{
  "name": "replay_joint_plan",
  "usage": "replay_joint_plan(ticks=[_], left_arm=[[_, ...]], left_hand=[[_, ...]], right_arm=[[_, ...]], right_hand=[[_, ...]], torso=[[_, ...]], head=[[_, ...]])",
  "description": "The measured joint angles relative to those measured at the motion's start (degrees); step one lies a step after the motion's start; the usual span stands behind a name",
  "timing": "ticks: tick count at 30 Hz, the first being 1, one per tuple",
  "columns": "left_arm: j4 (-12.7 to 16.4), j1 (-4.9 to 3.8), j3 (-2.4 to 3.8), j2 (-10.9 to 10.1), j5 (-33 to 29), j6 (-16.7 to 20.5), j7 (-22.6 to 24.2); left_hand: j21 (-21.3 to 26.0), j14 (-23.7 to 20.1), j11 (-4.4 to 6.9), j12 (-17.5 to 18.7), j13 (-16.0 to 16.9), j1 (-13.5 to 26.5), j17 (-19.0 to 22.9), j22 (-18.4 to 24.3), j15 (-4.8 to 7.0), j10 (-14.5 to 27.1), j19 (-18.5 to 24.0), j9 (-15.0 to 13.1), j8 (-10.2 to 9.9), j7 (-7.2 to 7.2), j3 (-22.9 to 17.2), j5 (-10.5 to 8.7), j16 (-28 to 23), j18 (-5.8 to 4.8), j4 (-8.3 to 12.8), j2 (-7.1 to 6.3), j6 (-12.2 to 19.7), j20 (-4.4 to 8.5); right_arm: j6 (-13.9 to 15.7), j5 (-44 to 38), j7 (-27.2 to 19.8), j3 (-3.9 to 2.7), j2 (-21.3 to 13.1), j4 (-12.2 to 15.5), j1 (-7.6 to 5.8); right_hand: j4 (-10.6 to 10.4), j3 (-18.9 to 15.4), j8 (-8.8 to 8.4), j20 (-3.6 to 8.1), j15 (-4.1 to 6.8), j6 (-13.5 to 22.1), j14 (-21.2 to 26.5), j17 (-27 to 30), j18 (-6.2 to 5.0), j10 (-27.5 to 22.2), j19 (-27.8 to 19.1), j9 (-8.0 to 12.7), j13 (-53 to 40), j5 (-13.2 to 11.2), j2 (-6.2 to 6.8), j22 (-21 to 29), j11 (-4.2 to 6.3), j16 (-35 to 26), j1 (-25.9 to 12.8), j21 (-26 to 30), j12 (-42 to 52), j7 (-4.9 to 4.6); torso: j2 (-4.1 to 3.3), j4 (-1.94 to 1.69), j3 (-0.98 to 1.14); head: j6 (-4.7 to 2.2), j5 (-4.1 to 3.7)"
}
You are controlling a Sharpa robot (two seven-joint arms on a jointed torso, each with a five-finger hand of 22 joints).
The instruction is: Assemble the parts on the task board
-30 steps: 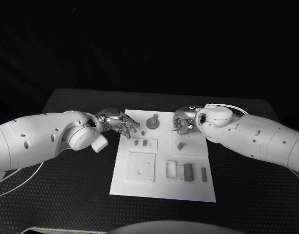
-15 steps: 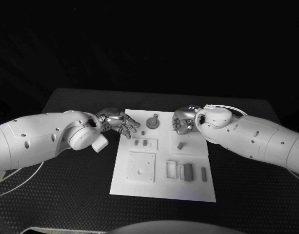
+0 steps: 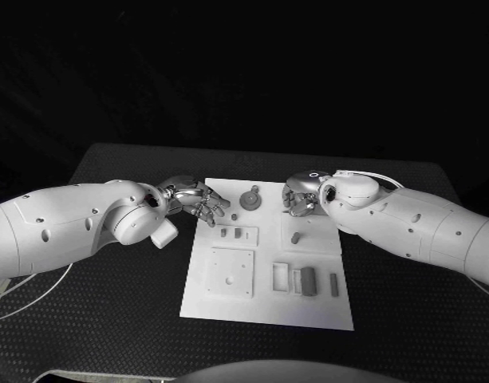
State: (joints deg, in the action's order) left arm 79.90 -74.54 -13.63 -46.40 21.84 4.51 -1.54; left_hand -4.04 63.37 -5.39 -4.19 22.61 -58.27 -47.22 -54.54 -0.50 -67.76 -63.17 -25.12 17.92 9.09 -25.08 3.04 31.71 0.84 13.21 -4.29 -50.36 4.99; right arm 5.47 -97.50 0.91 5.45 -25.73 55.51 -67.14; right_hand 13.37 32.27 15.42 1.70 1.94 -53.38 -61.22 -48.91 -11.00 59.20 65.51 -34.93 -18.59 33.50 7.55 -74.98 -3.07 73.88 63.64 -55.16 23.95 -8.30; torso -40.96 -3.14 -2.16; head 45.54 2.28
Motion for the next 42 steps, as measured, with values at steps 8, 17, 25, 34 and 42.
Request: replay_joint_plan(ticks=[8,17,25,34,42], left_arm=[[0.0,0.00,0.00,0.0,0.1,-0.1,0.0],[0.0,0.00,0.00,0.1,0.2,-0.1,0.0],[0.0,0.00,0.00,0.1,0.3,-0.1,0.0],[0.1,0.00,0.00,0.0,0.4,-0.2,0.0],[0.1,0.00,0.00,-0.1,0.6,-0.2,0.0]], left_hand=[[0.0,0.0,0.00,0.0,-0.1,0.0,0.0,0.0,0.00,0.0,0.0,0.0,0.0,0.00,0.0,0.00,0.0,0.00,0.0,0.00,0.0,0.00],[0.0,0.0,0.00,0.0,0.0,0.0,0.0,0.0,0.00,0.0,0.0,0.0,0.0,0.00,0.0,0.00,0.0,0.00,0.0,0.00,0.0,0.00],[0.0,0.0,0.00,0.0,0.0,0.0,0.0,0.0,0.00,0.0,0.0,0.0,0.0,0.00,0.0,0.00,0.0,0.00,0.0,0.00,0.0,0.00],[0.0,0.0,0.00,0.0,0.0,0.0,0.0,0.0,0.00,0.0,0.0,0.0,0.0,0.00,0.0,0.00,0.0,0.00,0.0,0.00,0.0,0.00],[0.0,0.0,0.00,0.0,0.0,0.0,-0.1,0.0,0.00,0.0,0.0,0.0,0.0,0.00,-0.2,0.00,0.0,0.00,-0.2,0.00,0.0,0.00]], right_arm=[[0.9,-0.5,0.1,0.00,0.3,-0.8,0.02],[2.0,-0.8,0.1,0.00,1.1,-1.3,0.03],[2.3,-0.9,0.1,0.04,1.6,-1.7,0.06],[2.7,-1.4,0.3,0.54,1.8,-1.9,0.10],[5.5,-1.7,0.6,0.57,0.8,-1.1,0.14]], right_hand=[[0.5,0.1,0.23,0.13,-0.02,-0.1,-0.2,0.1,0.00,0.0,0.3,-0.1,-0.2,0.0,-0.33,0.0,-0.02,0.0,0.3,0.0,0.0,0.10],[0.6,0.2,0.23,0.04,0.06,-0.2,-0.2,0.2,-0.01,0.4,0.4,-0.1,-0.3,0.0,-0.32,0.0,0.03,0.0,0.3,0.0,0.0,0.20],[1.0,0.1,0.23,0.24,0.24,-0.2,-0.2,0.3,0.00,0.4,0.2,-0.1,-0.3,0.0,-0.32,0.0,0.03,0.0,0.3,0.0,-0.4,0.17],[1.3,0.3,0.23,0.23,0.23,0.0,-0.2,0.3,0.00,0.4,0.2,0.0,-0.5,0.0,-0.32,0.0,0.03,-0.1,0.3,0.0,-0.7,0.08],[1.6,0.3,-0.07,0.22,0.23,0.2,-0.2,0.4,0.00,0.4,0.2,0.0,-0.6,0.0,-0.15,0.0,0.03,-0.1,0.5,0.3,-1.0,0.18]], torso=[[0.01,0.05,0.01],[0.02,0.07,0.01],[0.02,0.05,0.01],[0.02,0.05,-0.03],[0.04,0.06,-0.03]], head=[[0.03,0.02],[0.01,-0.06],[-0.10,-0.25],[-0.08,-0.20],[-0.11,-0.16]])
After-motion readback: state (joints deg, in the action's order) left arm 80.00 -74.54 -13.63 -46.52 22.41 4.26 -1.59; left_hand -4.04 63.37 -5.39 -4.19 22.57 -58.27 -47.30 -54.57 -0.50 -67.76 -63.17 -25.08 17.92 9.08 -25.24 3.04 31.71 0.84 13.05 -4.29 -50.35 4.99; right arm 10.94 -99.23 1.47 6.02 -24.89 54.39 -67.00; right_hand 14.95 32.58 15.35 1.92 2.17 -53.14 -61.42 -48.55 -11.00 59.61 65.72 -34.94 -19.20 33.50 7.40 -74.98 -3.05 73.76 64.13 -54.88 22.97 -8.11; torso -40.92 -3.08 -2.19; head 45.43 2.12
